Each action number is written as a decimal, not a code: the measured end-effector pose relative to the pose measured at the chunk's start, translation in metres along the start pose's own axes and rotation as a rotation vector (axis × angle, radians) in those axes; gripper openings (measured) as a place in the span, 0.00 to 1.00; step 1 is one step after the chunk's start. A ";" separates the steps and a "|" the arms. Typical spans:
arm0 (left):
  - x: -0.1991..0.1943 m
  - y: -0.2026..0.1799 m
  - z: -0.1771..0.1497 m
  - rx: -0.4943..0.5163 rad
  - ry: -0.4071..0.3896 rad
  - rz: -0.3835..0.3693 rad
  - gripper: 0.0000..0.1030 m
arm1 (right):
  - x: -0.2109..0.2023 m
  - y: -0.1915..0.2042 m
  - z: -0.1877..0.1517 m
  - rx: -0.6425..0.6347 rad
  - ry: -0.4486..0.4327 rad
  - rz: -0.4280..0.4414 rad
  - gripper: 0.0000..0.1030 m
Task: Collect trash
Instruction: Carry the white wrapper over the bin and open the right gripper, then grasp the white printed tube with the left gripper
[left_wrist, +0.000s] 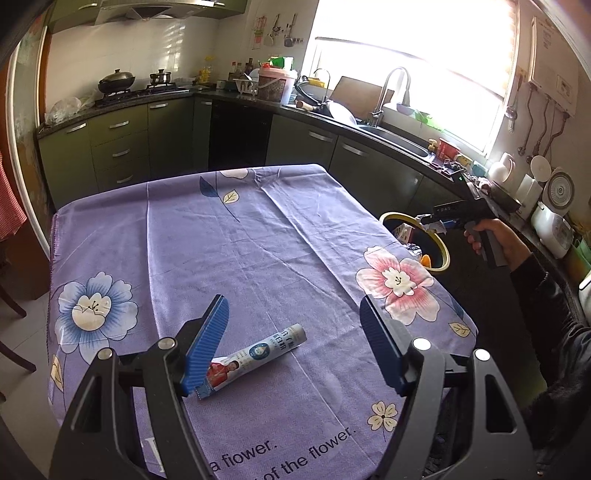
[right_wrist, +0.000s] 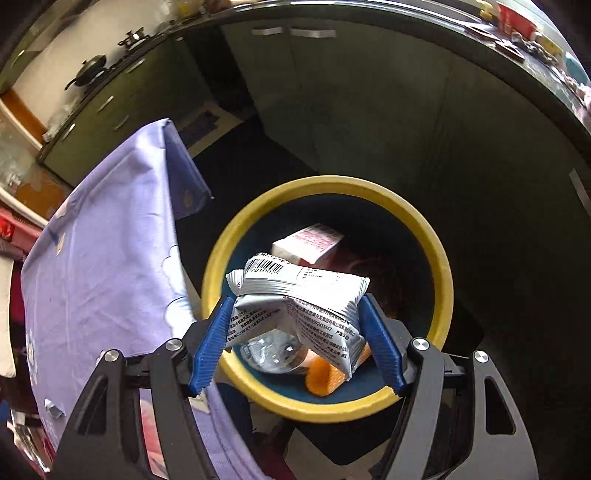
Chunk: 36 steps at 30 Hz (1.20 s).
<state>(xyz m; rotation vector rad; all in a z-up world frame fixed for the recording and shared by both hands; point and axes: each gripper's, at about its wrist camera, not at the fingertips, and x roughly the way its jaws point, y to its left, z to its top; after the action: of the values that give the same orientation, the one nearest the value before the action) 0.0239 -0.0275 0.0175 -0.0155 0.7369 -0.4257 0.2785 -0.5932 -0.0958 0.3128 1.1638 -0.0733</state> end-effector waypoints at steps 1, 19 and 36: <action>-0.001 0.000 0.001 0.001 0.000 0.001 0.68 | 0.006 -0.008 0.003 0.014 0.004 -0.008 0.67; 0.017 -0.003 -0.005 0.106 0.048 -0.052 0.74 | -0.040 0.012 -0.066 -0.058 -0.109 0.081 0.82; 0.093 0.021 -0.023 0.489 0.314 -0.238 0.67 | -0.040 0.070 -0.149 -0.164 -0.061 0.191 0.83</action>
<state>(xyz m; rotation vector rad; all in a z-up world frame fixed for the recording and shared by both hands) 0.0780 -0.0412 -0.0629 0.4350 0.9261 -0.8406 0.1451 -0.4890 -0.0984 0.2729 1.0674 0.1783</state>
